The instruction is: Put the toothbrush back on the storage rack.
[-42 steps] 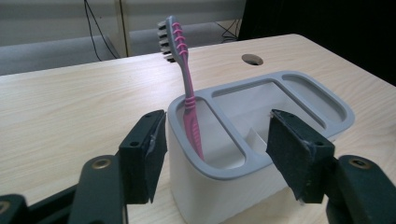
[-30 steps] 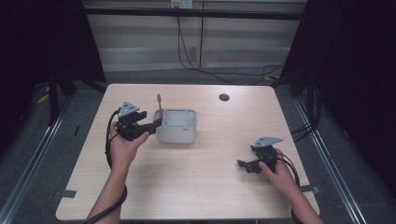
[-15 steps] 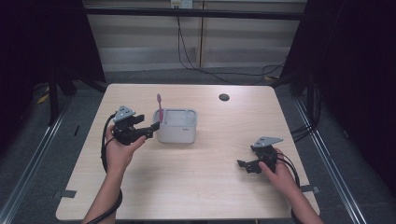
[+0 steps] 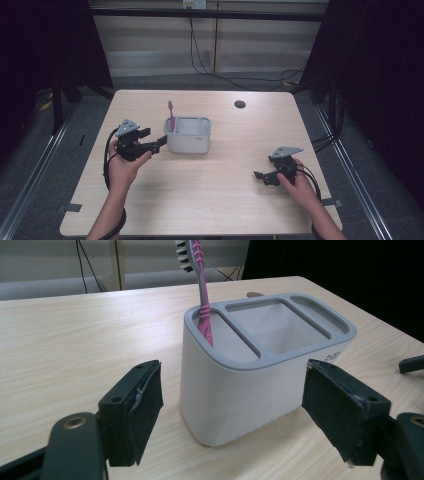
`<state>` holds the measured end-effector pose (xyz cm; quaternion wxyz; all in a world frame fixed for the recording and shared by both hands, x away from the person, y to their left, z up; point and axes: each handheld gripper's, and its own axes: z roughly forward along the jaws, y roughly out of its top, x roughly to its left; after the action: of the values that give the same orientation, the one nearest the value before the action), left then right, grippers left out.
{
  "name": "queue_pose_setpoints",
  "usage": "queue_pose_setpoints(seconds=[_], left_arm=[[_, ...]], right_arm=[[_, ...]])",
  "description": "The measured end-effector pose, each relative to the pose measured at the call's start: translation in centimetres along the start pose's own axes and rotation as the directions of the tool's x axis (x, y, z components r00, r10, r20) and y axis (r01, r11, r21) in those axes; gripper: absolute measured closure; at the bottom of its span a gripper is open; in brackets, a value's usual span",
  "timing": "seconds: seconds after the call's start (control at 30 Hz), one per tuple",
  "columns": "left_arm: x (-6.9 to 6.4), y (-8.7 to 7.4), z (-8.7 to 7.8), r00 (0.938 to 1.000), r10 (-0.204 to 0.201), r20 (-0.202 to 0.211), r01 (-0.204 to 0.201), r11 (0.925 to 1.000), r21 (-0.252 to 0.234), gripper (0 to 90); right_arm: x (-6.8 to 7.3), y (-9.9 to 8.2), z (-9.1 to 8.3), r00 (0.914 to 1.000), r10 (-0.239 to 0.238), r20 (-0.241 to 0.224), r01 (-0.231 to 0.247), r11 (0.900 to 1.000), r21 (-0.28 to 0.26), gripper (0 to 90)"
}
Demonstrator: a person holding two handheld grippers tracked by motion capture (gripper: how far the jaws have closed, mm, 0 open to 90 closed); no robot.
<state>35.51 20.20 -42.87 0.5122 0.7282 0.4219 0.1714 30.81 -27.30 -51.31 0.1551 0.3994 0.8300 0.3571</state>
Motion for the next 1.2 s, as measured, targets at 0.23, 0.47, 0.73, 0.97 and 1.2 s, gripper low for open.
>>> queue_pose_setpoints(seconds=[0.23, 0.47, 0.73, 0.97, 1.2], left_arm=[[0.4, -0.8, -0.3, 0.9997, -0.024, 0.001, 0.024, 0.9997, 0.006, 22.3], [0.7, -1.5, -0.4, 0.9999, -0.016, -0.003, 0.016, 0.9997, 0.021, 21.7], [1.1, -2.6, -0.6, 0.9998, -0.016, -0.012, 0.017, 0.9992, 0.037, 21.4], [1.3, -3.3, -0.5, 0.9999, -0.001, -0.012, 0.001, 0.9981, 0.062, 21.3], [1.7, -4.2, -0.3, 1.0000, -0.001, -0.007, 0.002, 0.9971, 0.076, 21.2]], right_arm=[[0.0, 0.0, 0.0, 1.0000, 0.000, 0.000, 0.000, 1.0000, 0.000, 10.0], [0.0, 0.0, 0.0, 1.0000, 0.000, 0.000, 0.000, 1.0000, 0.000, 10.0], [0.0, 0.0, 0.0, 1.0000, 0.000, 0.000, 0.000, 1.0000, 0.000, 10.0], [0.0, 0.0, 0.0, 1.0000, 0.000, 0.000, 0.000, 1.0000, 0.000, 10.0], [0.0, 0.0, 0.0, 1.0000, 0.000, 0.000, 0.000, 1.0000, 0.000, 10.0]])
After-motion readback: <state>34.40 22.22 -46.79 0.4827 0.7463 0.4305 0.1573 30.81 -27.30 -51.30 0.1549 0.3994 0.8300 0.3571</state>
